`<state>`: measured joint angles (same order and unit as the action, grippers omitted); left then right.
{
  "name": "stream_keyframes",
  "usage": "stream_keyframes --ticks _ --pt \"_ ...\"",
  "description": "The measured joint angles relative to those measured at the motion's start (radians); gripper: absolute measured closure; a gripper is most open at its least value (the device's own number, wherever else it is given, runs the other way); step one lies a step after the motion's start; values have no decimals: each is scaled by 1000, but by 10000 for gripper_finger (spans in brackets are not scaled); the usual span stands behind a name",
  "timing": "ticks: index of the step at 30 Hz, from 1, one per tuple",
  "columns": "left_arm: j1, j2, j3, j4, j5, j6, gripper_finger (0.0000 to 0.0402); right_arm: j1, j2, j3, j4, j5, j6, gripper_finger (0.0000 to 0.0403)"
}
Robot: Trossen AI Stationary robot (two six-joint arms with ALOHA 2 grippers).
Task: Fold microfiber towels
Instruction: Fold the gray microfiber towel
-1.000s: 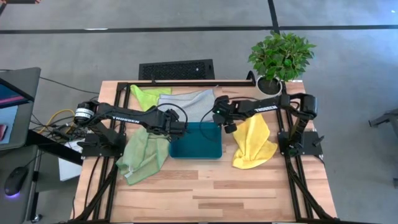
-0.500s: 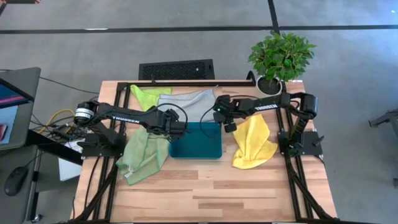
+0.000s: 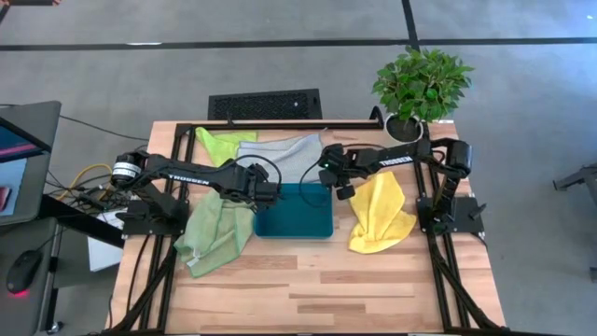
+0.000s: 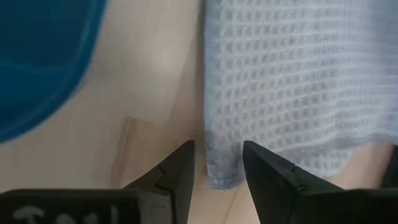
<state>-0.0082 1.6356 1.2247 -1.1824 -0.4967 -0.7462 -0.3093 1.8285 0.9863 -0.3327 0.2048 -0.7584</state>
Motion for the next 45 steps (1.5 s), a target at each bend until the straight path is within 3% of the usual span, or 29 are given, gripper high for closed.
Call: stream_keyframes --ticks 7,17,23,39,45 --pt "0 0 0 0 1 0 270 2 5 -2 8 43 -1 256" --pt "0 0 0 0 1 -9 270 -9 11 -5 28 79 1 391" --pt "4 -9 0 -9 -29 -62 270 -10 10 50 23 142 -7 394" --pt "-39 -118 0 -13 -141 -179 270 3 12 243 82 133 -127 399" --pt "-38 -118 0 -12 -144 -179 270 10 25 256 168 39 -184 399"
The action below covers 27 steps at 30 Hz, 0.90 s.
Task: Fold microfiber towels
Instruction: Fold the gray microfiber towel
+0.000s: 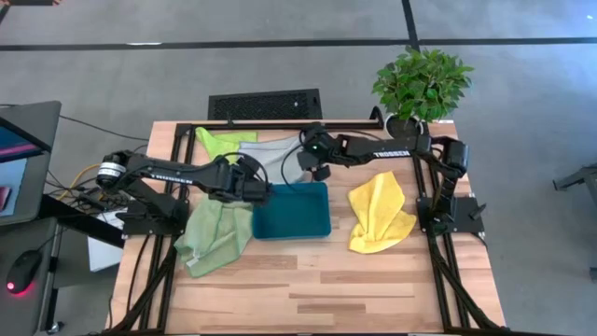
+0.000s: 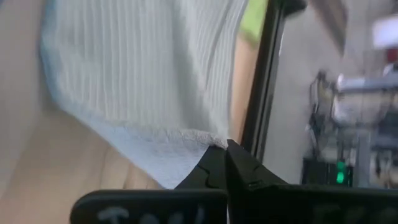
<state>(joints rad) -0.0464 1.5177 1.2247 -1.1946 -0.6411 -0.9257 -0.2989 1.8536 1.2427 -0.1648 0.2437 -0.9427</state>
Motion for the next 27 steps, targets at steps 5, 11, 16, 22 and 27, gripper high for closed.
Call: stream_keyframes --ticks 5,11,16,22,27 --pt "0 0 0 0 0 -4 270 18 0 0 99 -23 -16 399" --pt "0 0 0 0 0 -21 270 22 11 1 200 -127 -34 399" --pt "0 0 0 0 1 -29 270 24 27 2 292 -184 -27 399" --pt "0 0 0 1 1 -31 270 37 98 11 401 -229 -26 399" --pt "0 0 0 1 1 -32 270 50 185 79 400 -228 -50 399"
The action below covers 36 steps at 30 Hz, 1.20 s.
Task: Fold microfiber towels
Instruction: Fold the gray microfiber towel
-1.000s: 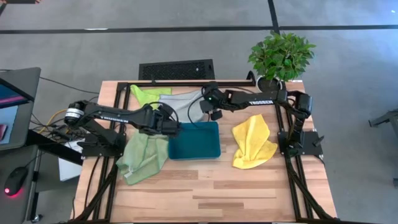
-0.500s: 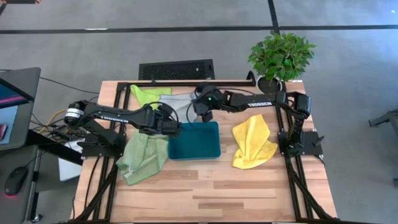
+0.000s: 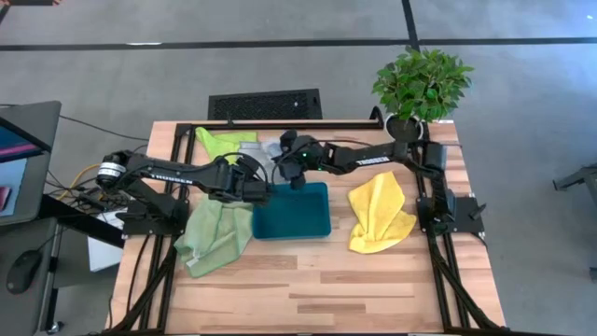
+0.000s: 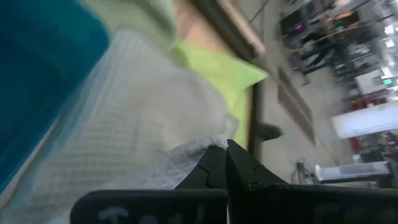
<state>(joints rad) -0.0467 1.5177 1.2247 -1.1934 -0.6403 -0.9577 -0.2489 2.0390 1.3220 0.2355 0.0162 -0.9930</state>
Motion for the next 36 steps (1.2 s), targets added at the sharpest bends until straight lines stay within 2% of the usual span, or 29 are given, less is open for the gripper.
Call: stream_keyframes --ticks 11,17,21,31,36 --pt "0 0 0 -2 0 1 270 27 141 208 7 -12 -3 397" --pt "0 0 0 -3 1 2 270 35 145 233 7 -82 -3 397" --pt "0 0 0 -4 1 2 270 33 146 233 4 -89 -2 393" --pt "0 0 0 -4 1 2 270 34 146 233 4 -93 -2 332" --pt "0 0 0 -4 2 2 270 42 146 233 5 -93 -2 286"
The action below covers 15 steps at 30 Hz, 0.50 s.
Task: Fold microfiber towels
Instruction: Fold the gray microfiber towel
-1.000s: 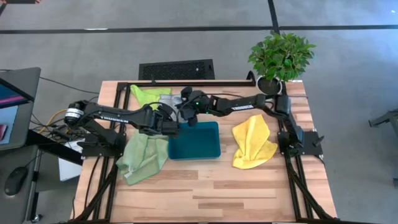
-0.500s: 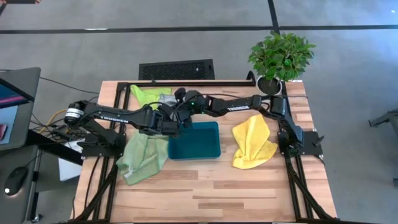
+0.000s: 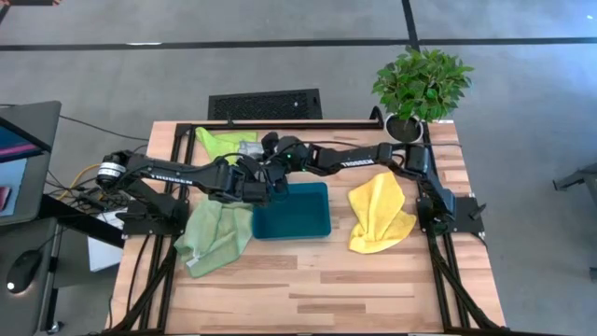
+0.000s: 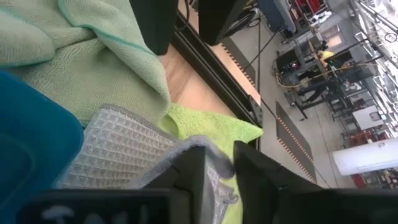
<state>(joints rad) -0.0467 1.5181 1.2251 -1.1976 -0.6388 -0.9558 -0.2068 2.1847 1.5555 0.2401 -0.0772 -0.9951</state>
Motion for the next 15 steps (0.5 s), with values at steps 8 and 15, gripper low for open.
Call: stream_keyframes --ticks 8,15 --pt "0 0 0 0 2 0 270 19 0 0 0 0 0 180" --pt "0 0 0 -1 6 -2 270 21 -9 -1 -16 107 38 149"
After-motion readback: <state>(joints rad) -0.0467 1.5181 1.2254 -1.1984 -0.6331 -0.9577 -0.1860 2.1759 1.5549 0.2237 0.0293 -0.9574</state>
